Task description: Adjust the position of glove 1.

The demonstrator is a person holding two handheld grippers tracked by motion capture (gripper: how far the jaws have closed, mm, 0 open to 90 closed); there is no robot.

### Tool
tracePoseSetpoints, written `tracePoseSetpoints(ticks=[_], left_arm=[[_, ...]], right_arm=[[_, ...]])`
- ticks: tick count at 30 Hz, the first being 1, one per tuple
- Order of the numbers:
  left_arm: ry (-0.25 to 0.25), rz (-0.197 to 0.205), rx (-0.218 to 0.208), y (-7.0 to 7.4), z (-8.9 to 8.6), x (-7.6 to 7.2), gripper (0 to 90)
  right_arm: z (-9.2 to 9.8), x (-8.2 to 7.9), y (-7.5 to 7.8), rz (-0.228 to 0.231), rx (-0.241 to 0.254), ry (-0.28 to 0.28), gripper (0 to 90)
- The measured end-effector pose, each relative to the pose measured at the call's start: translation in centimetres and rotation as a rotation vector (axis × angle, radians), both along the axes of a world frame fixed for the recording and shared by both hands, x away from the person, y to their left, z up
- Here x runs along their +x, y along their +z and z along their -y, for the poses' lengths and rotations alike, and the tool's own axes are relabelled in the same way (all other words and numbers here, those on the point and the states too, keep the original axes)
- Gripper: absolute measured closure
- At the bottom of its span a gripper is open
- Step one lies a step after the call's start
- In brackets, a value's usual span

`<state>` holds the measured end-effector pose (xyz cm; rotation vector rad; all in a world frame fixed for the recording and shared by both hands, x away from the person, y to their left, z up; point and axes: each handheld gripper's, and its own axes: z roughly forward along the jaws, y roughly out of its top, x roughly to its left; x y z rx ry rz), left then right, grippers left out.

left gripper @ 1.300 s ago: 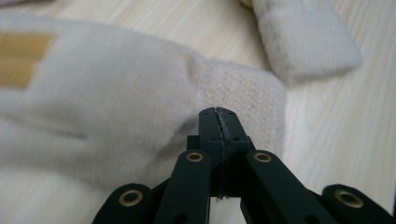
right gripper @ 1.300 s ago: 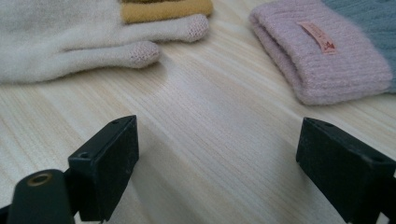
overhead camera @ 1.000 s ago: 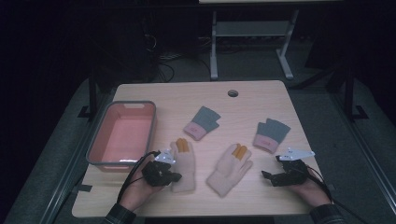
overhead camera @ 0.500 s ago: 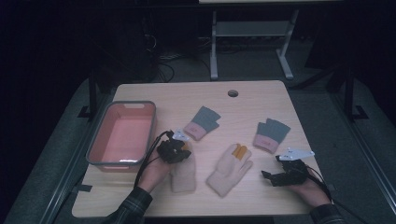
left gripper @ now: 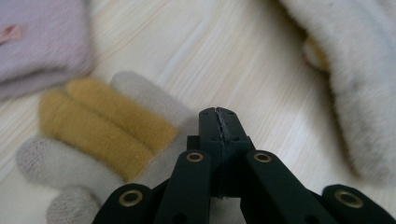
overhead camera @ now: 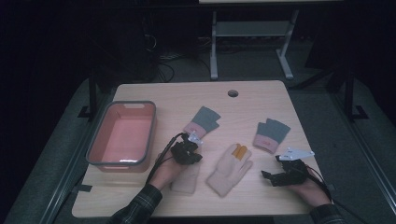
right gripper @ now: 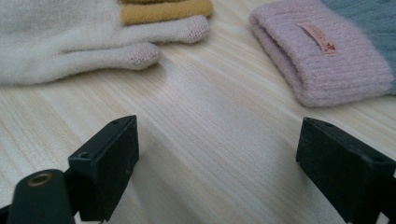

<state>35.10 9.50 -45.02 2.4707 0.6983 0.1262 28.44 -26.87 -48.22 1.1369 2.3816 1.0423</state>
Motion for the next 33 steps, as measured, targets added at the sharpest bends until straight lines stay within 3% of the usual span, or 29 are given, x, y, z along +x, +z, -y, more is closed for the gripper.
tracePoseSetpoints(ticks=[3, 9, 13, 18, 21, 23, 26, 27, 33], left_arm=[[-0.031, -0.014, -0.013, -0.1, 1.1, 0.2, 89.6], [-0.104, -0.011, 0.0, -0.2, 3.1, -0.6, 89.6], [-0.072, 0.015, -0.046, 1.0, 2.2, -0.4, 89.6], [0.059, 0.049, -0.06, 1.8, -0.4, 0.9, 89.7], [0.134, 0.057, -0.024, 1.4, -1.8, 1.7, 89.7], [0.156, 0.047, -0.012, 1.0, -2.4, 2.1, 89.7], [0.142, 0.015, 0.008, 0.0, -2.5, 2.3, 89.7], [0.135, 0.019, -0.01, -0.2, -2.4, 2.2, 89.7], [0.065, 0.021, 0.0, -0.1, -0.9, 1.7, 89.7]], right_arm=[[0.0, 0.0, 0.0, 0.0, 0.0, 0.0, 12.6], [0.0, 0.0, 0.0, 0.0, 0.0, 0.0, 12.6], [0.0, 0.0, 0.0, 0.0, 0.0, 0.002, 12.6], [0.0, 0.0, 0.0, -0.001, 0.0, -0.001, 12.6], [0.0, 0.0, 0.0, -0.001, 0.0, -0.001, 12.6], [0.0, 0.0, 0.0, -0.001, 0.0, 0.0, 12.6], [0.0, 0.0, 0.0, -0.001, 0.0, 0.0, 12.6], [0.0, 0.0, 0.0, -0.001, 0.001, 0.001, 12.6], [0.0, 0.0, 0.0, -0.001, 0.0, 0.0, 12.6]])
